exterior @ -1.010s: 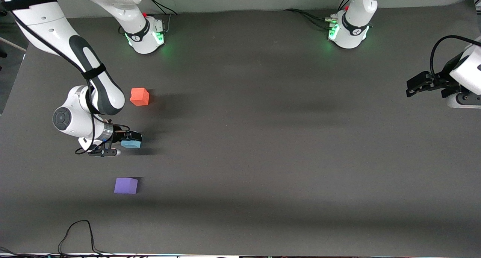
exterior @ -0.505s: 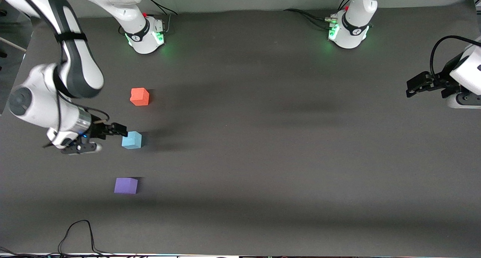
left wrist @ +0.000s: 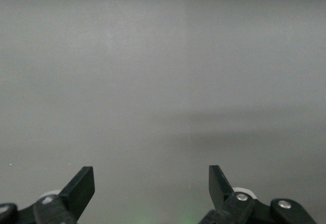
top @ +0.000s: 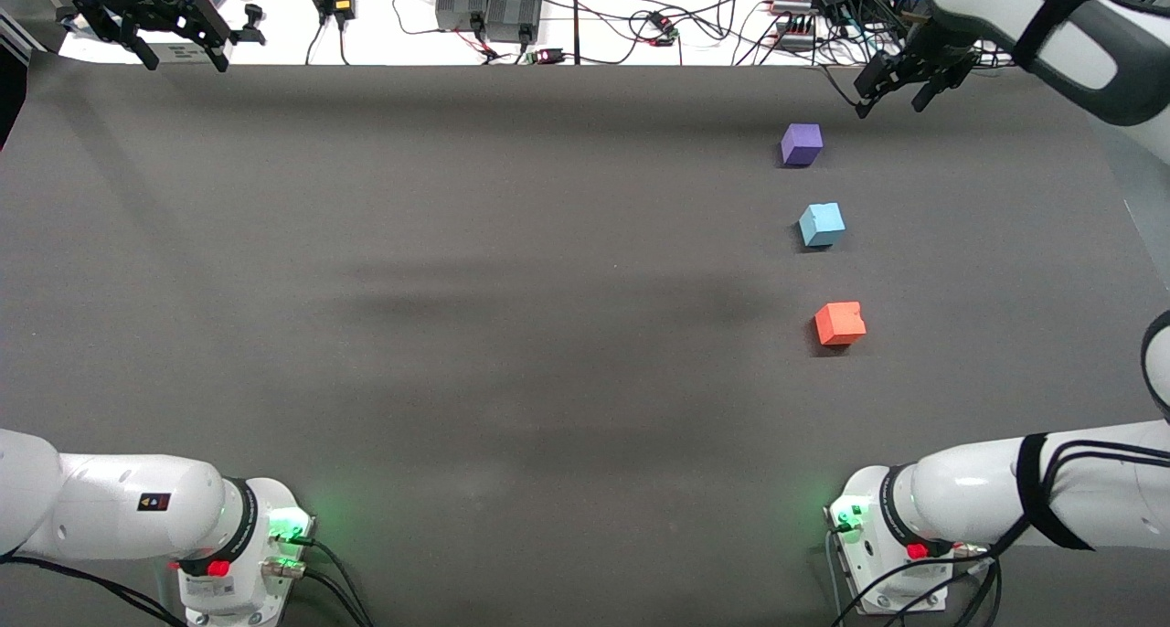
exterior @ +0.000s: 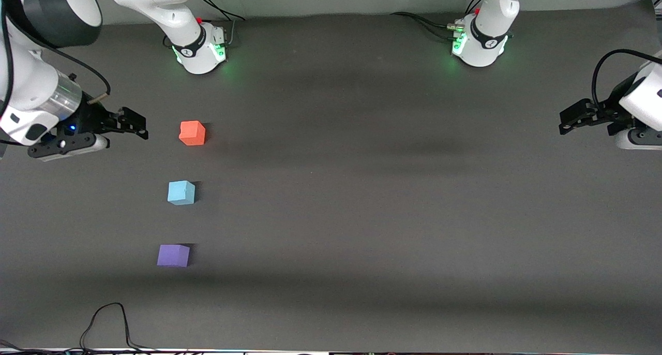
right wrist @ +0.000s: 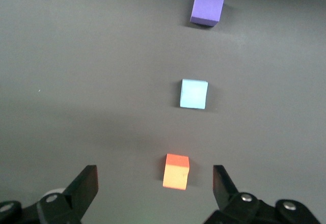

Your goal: Place blue block between orange and purple blocks

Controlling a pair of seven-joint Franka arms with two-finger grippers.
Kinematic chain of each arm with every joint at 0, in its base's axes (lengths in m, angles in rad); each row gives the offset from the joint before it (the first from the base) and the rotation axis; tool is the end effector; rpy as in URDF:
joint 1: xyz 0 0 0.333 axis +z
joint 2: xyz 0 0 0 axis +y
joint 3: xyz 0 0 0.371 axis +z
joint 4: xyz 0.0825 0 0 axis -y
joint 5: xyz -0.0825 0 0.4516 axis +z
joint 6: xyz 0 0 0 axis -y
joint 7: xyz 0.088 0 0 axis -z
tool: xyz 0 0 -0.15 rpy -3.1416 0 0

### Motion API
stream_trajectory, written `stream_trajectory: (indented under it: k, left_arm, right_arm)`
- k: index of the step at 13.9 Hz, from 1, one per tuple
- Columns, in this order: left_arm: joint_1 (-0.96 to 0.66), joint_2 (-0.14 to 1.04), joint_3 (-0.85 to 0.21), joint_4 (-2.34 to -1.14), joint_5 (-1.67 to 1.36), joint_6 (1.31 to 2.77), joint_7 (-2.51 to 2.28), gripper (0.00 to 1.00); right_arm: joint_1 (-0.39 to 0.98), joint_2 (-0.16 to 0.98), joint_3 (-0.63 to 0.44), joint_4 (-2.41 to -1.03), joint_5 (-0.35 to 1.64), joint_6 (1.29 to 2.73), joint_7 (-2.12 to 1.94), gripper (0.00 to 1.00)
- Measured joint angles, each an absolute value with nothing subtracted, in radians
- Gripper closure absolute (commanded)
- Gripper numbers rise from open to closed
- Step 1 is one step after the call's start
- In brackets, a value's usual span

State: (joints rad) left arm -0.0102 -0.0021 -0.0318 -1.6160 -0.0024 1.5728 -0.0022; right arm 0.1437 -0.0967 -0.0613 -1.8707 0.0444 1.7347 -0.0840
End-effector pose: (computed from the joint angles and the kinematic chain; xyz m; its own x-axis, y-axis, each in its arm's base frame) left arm 0.6177 -0.0263 0.6136 0.9984 -0.0397 -0.0411 -0.0397 -0.9992 0.0022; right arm 0.5850 0.0532 0.5466 0.9867 0.1588 -0.0354 0.1569 -0.9862 -0.0525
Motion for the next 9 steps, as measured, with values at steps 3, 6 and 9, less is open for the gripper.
stream_trajectory:
  k: [3, 6, 9]
  left_arm:
    - [-0.01, -0.002, -0.032, -1.616, -0.003, 1.573, -0.002, 0.0]
    - [-0.01, -0.002, -0.032, -1.616, -0.003, 1.573, -0.002, 0.0]
    - [-0.01, -0.002, -0.032, -1.616, -0.003, 1.573, -0.002, 0.0]
  right_arm:
    - [0.179, -0.095, -0.113, -1.807, 0.042, 1.649, -0.097, 0.0]
    - [0.178, -0.096, -0.13, -1.73, 0.042, 1.573, -0.114, 0.0]
    - [0.178, -0.094, -0.142, -1.711, 0.042, 1.558, -0.115, 0.0]
